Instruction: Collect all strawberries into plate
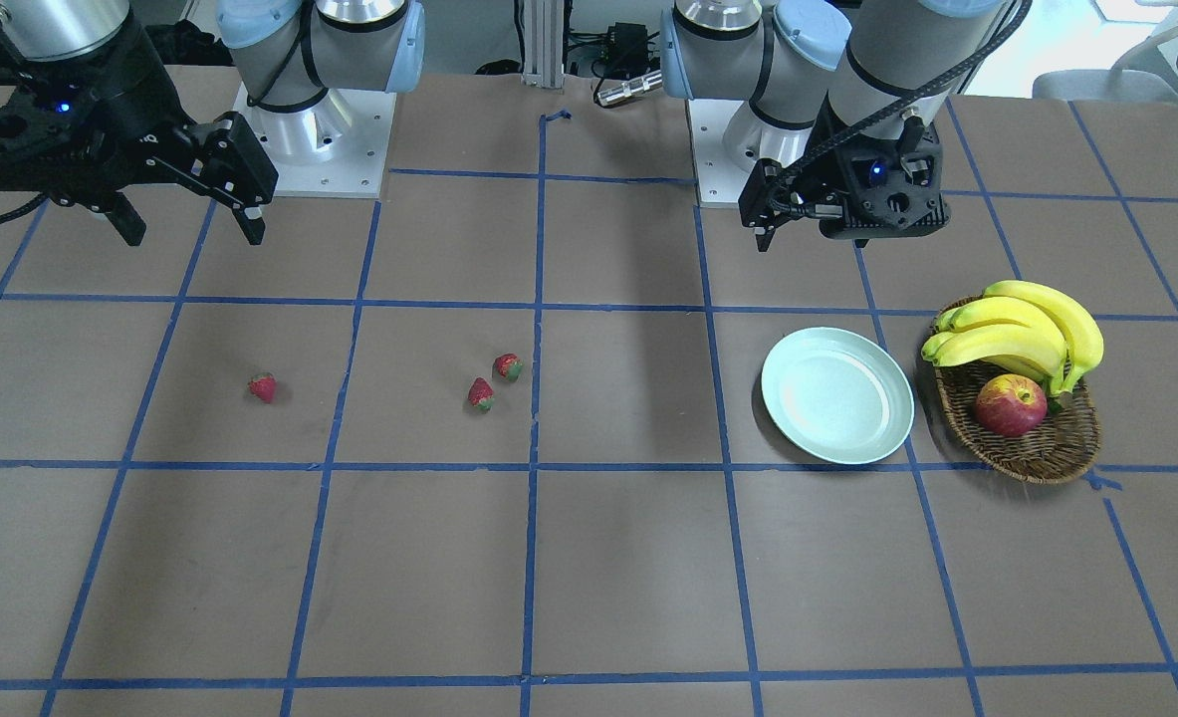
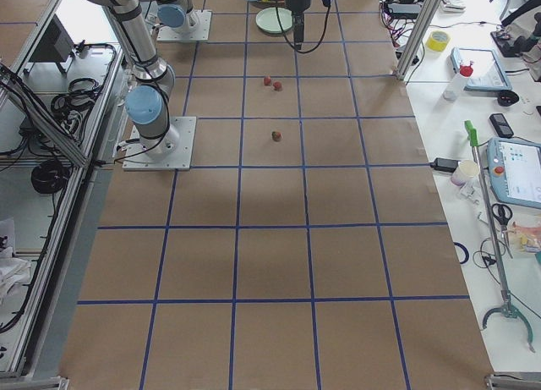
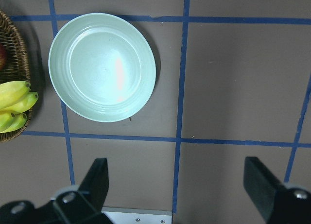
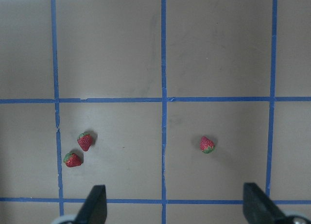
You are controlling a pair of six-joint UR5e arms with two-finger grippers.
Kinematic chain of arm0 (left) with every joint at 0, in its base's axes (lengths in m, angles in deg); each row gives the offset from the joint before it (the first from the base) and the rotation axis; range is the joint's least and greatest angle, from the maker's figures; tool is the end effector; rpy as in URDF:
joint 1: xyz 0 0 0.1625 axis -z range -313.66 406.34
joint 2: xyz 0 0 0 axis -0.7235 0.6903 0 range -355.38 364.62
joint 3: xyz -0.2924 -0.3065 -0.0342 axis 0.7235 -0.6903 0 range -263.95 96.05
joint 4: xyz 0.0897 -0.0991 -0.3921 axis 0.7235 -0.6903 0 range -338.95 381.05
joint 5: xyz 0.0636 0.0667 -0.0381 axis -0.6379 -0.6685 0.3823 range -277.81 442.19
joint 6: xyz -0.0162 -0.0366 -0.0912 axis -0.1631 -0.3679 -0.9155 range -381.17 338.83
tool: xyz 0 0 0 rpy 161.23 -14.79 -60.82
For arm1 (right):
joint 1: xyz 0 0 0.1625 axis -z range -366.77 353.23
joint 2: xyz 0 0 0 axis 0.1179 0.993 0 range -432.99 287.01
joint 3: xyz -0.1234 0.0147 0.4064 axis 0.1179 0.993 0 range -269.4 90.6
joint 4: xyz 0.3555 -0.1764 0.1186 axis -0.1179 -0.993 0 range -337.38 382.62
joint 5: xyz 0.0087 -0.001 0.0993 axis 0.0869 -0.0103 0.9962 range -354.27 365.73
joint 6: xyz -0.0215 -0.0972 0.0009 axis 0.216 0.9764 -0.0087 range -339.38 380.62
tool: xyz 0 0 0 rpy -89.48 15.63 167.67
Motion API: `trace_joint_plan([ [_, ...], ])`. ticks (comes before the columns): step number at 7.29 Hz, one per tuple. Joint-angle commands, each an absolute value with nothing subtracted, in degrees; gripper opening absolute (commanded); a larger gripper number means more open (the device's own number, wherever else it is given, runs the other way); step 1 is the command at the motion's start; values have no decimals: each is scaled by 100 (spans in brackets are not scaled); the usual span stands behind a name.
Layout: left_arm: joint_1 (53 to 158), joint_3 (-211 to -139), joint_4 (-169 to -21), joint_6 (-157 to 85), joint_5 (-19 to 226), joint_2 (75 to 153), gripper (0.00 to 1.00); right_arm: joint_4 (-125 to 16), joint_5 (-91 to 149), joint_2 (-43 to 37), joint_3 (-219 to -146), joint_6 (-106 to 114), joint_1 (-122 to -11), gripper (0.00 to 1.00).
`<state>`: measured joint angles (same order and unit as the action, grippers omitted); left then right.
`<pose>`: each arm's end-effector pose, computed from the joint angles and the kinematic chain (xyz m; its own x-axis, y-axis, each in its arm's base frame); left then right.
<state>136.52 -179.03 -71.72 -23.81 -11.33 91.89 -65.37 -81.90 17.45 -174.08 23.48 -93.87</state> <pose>-0.1286 -0.4618 0.4630 -0.9972 -0.0372 -0.0651 -0.0428 0.9954 0.0863 0.1122 -0.4992 0.5342 -0.9993 -0.0018 -0.0381 0.0008 0.9977 -0.0675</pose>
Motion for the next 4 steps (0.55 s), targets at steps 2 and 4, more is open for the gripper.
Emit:
trace_joint_plan([
  [2,13652,-17905,-7177,-2381,-1142,9189,100,-6527,-8190,1753,-17430,2343,-9387,100],
  [4,13652,-17984,-7150,-2381,-1133,9181,100,-6527,-8190,1753,-17430,2343,-9387,100],
])
